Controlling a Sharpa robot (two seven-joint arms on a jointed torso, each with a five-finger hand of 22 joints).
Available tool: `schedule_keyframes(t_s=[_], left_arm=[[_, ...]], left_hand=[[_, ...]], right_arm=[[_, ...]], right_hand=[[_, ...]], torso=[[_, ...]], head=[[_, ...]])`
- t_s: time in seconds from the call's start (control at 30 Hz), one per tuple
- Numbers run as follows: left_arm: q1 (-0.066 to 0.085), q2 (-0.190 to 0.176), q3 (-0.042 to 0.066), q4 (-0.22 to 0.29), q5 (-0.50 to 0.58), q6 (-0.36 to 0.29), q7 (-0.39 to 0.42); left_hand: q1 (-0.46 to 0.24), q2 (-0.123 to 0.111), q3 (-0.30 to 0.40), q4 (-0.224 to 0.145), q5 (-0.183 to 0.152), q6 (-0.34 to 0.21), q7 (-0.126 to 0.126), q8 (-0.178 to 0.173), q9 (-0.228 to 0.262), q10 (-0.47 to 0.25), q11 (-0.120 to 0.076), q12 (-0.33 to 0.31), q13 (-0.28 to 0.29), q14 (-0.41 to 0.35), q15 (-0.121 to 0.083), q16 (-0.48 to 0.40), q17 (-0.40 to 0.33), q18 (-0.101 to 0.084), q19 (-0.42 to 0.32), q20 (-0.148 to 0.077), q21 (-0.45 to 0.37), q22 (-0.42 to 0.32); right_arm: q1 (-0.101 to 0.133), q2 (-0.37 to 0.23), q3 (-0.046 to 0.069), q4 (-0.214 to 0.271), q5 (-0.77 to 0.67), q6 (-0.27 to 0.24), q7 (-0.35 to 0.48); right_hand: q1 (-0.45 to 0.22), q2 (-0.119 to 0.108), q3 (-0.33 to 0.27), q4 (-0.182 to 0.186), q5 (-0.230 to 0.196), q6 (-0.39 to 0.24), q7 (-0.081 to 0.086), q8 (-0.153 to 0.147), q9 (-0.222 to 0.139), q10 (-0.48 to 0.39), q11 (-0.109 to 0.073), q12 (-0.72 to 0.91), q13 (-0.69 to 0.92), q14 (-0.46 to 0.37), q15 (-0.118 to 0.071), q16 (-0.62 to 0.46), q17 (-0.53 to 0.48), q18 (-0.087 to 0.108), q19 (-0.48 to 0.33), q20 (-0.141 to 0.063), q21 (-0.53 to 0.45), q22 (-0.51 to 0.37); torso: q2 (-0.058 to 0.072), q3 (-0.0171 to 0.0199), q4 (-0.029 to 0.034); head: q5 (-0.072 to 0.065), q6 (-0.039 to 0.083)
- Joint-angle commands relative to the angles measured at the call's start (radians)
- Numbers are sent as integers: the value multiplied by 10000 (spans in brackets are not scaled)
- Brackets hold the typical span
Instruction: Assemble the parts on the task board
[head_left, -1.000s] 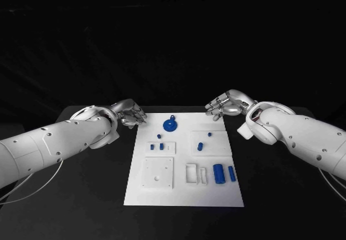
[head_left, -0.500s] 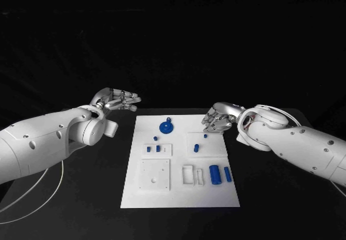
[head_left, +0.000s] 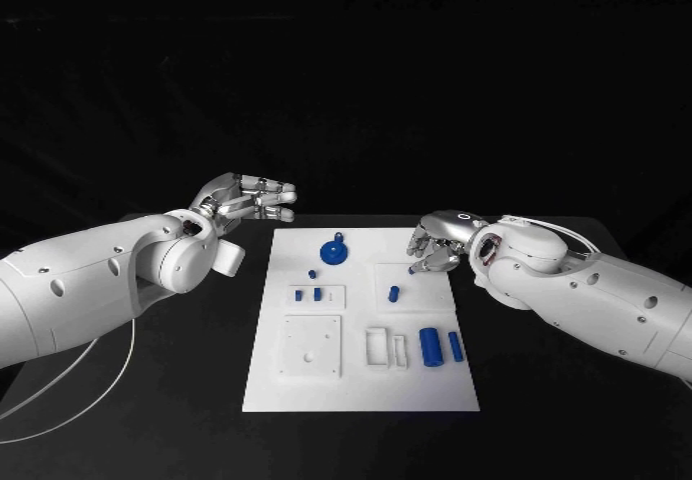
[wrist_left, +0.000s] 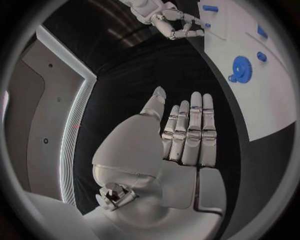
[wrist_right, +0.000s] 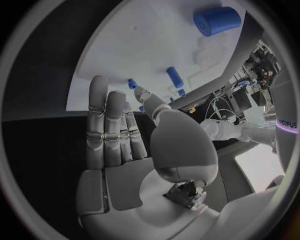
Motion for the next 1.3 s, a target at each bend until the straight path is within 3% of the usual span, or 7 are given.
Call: schedule_keyframes(t_s=[0.03, 0.27, 0.6, 0.77, 0.97, 1.1, 1.3], left_arm=[[15, 11, 12, 77, 264, 309, 378], [16, 22, 12, 123, 280, 305, 278], [16, 45, 11, 136, 264, 299, 244], [16, 62, 11, 121, 263, 298, 220], [16, 80, 11, 114, 262, 329, 176], [16, 82, 10, 123, 262, 355, 147], [16, 77, 10, 143, 263, 418, 113]], left_hand=[[-26, 87, -60, -4, 50, 69, 65, -19, 1, 29, -12, -9, 6, 75, -10, 1, 12, -178, 108, -22, 127, -348], [-34, 69, -38, -11, 211, -21, 136, -5, 9, -75, 26, -7, 7, 78, -3, 1, 19, -166, 133, -18, 259, -686], [-39, 67, 11, -38, 229, 3, 132, -11, 4, -76, 24, -9, 5, 83, -8, 2, 25, -164, 91, -21, 572, -1197], [-48, 69, 10, -34, 231, -31, 144, -13, 5, -66, 23, -10, 6, 103, -13, 4, 29, -165, 94, -27, 623, -1258], [-69, 66, 1, -14, 222, -84, 159, -10, 6, -97, 34, -12, 5, 102, -8, 3, 31, -165, 87, -24, 657, -1316], [-69, 66, 1, -14, 222, -84, 159, -10, 6, -97, 34, -12, 5, 102, -8, 3, 31, -165, 87, -24, 657, -1316], [-72, 66, 0, -5, 215, -90, 159, -9, 6, -108, 37, -11, 5, 95, -5, 2, 32, -164, 79, -20, 685, -1365]], right_arm=[[-16, 24, -23, 45, -555, 331, -398], [-25, 56, -115, 107, -529, 594, -428], [-75, 183, -179, 64, -460, 583, -322], [-90, 252, -197, 37, -417, 486, -288], [-96, 285, -235, -34, -410, 541, -361], [-98, 298, -265, -84, -495, 645, -468], [-98, 336, -332, -114, -892, 726, -664]], right_hand=[[0, -199, 235, 179, -55, 26, 6, 8, 1, 50, 13, -27, 2, -37, 34, 74, -7, 86, -78, -5, 33, 172], [34, -318, 403, 466, -36, 85, -11, 9, 2, 109, -6, -27, 3, -53, 20, 161, -6, 78, -64, -15, -70, 440], [114, -373, 642, 460, -36, 152, -21, 11, 3, 192, -31, -24, 3, -75, -31, 193, -4, 85, -43, -66, -193, 801], [118, -328, 802, 454, -216, 159, -20, 10, 2, 208, -36, -24, 4, -79, -42, 209, 6, 85, -27, -77, -252, 943], [191, -201, 1275, 453, -804, 267, -38, 12, 7, 324, -76, -24, 6, -89, -76, 244, 32, 82, -21, -108, -286, 1113], [342, -52, 1626, 379, -1121, 600, -112, 35, 35, 737, -206, -14, 28, -107, -170, 246, 48, 53, -56, -182, -269, 1251], [505, 35, 1995, 151, -1073, 955, -165, 36, 35, 1087, -305, -3, 47, -106, -219, 230, 68, -10, -152, -259, -150, 1587]], torso=[[5, 12, -4], [8, 40, -28], [10, 49, -7], [6, 37, -7], [9, 29, -11], [3, 30, -15], [4, 35, -11]], head=[[27, -20], [23, -52], [27, -119], [40, -141], [52, -156], [59, -176], [49, -196]])
